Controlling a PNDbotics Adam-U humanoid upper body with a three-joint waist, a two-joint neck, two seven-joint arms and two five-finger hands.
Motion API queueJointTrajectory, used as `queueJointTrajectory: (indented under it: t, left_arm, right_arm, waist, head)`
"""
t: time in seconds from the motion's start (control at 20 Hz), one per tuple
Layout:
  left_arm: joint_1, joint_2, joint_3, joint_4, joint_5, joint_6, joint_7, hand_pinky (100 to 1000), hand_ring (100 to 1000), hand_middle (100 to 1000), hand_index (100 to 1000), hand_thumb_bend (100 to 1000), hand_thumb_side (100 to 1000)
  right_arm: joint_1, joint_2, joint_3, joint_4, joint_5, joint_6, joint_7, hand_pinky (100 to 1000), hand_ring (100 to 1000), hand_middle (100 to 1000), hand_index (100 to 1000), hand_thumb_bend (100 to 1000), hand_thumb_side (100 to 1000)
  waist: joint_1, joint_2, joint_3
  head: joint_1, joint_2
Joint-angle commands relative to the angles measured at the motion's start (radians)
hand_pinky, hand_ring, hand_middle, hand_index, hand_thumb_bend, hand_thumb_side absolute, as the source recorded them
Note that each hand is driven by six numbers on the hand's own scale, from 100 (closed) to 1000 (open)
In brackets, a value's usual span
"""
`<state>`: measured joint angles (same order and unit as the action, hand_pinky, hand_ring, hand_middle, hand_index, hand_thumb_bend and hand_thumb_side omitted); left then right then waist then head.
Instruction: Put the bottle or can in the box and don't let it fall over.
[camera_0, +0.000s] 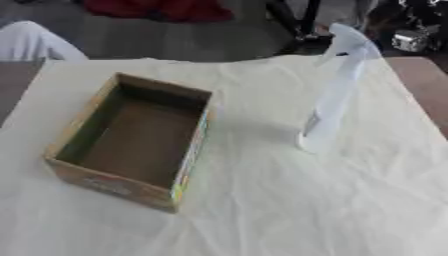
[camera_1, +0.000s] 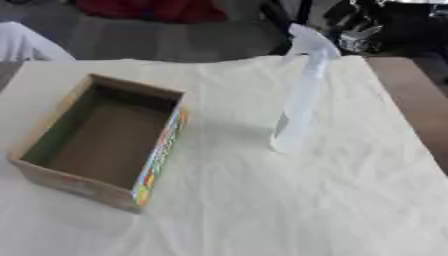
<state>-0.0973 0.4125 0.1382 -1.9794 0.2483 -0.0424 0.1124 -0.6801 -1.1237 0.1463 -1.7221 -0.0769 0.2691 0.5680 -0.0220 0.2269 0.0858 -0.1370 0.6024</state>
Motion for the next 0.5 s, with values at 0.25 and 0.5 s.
queueJointTrajectory:
  t: [0.25,0.5]
  left_arm:
    - [-0.011,0.028,0.001,-0.021,-0.003,-0.002,-0.005,844,595,678,729,100,761]
    - [-0.012,0.027,0.000,-0.021,-0.004,-0.002,-0.006,844,595,678,727,100,762]
  right_arm:
    - [-0.032,-0.015,0.001,0.006,-0.013,0.003,-0.007,812,843,845,911,100,652]
    - [-0.042,-0.008,0.008,0.010,0.008,0.013,-0.015,799,813,810,887,100,646]
  waist:
    - [0.000,-0.009,0.000]
    - [0.000,-0.006,0.001]
  head:
    - [-0.007,-0.016]
    - [-0.009,-0.017]
